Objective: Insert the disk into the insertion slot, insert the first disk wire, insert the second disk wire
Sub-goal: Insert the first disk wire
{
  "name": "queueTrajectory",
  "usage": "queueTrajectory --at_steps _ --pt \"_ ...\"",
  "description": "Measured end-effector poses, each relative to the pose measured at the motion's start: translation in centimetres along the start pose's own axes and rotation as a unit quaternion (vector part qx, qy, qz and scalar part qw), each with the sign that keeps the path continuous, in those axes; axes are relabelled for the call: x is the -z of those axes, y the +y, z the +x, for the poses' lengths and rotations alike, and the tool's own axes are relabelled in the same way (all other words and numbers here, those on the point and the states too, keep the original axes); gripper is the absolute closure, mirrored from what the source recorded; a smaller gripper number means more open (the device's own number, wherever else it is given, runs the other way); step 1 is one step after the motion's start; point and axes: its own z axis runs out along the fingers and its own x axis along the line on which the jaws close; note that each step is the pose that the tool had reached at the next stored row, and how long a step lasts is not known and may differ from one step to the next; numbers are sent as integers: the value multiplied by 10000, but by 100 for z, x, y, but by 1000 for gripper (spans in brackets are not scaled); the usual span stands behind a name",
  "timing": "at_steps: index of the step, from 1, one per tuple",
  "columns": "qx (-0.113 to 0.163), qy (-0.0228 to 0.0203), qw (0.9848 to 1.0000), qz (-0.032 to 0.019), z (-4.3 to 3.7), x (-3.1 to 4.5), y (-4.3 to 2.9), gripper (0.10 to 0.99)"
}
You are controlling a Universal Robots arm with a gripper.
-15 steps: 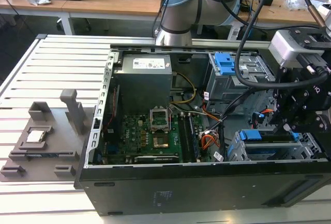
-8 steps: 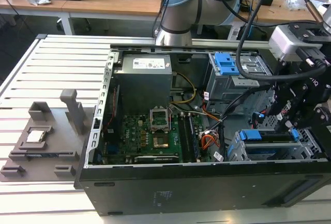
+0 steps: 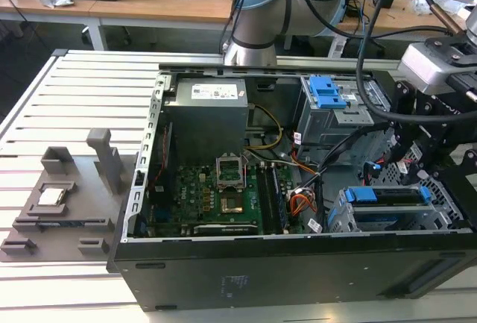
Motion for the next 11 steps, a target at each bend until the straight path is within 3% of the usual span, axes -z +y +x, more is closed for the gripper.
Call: queueTrajectory --at_steps 3,11 --pt "136 5 9999 -3 0 1 -81 667" --pt "443 17 9990 -10 -15 -2 -214 667"
